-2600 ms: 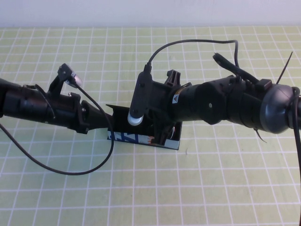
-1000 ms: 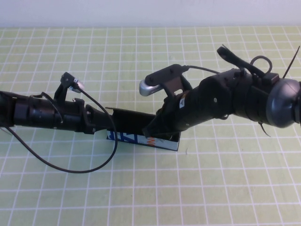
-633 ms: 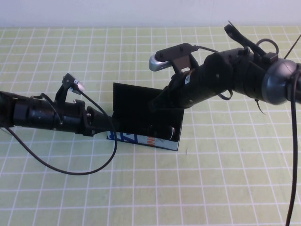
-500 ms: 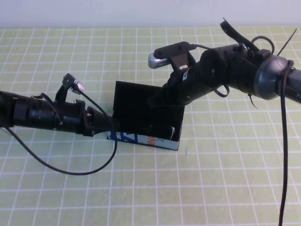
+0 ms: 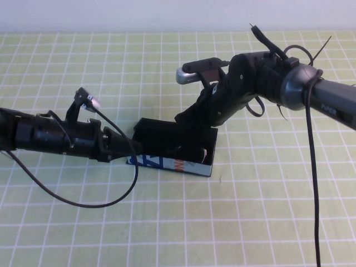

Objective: Take glasses out of glasses case
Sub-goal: Pick up the glasses from the glasses case

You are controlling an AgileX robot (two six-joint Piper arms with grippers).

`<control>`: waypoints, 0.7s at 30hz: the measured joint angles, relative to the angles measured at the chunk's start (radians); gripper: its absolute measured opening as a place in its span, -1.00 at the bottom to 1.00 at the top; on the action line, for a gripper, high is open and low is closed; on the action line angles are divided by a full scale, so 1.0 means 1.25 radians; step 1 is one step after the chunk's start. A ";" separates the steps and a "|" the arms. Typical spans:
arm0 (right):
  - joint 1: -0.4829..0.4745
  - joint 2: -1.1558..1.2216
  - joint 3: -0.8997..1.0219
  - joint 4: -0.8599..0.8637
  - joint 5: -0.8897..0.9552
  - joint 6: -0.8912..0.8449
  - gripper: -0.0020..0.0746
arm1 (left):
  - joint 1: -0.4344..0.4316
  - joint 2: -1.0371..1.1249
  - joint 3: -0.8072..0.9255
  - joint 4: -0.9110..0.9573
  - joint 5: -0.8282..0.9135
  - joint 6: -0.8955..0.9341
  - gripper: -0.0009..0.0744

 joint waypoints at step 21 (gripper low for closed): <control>0.001 -0.013 -0.104 0.029 0.207 -0.090 -0.99 | 0.000 -0.017 -0.008 0.005 0.000 0.000 -0.99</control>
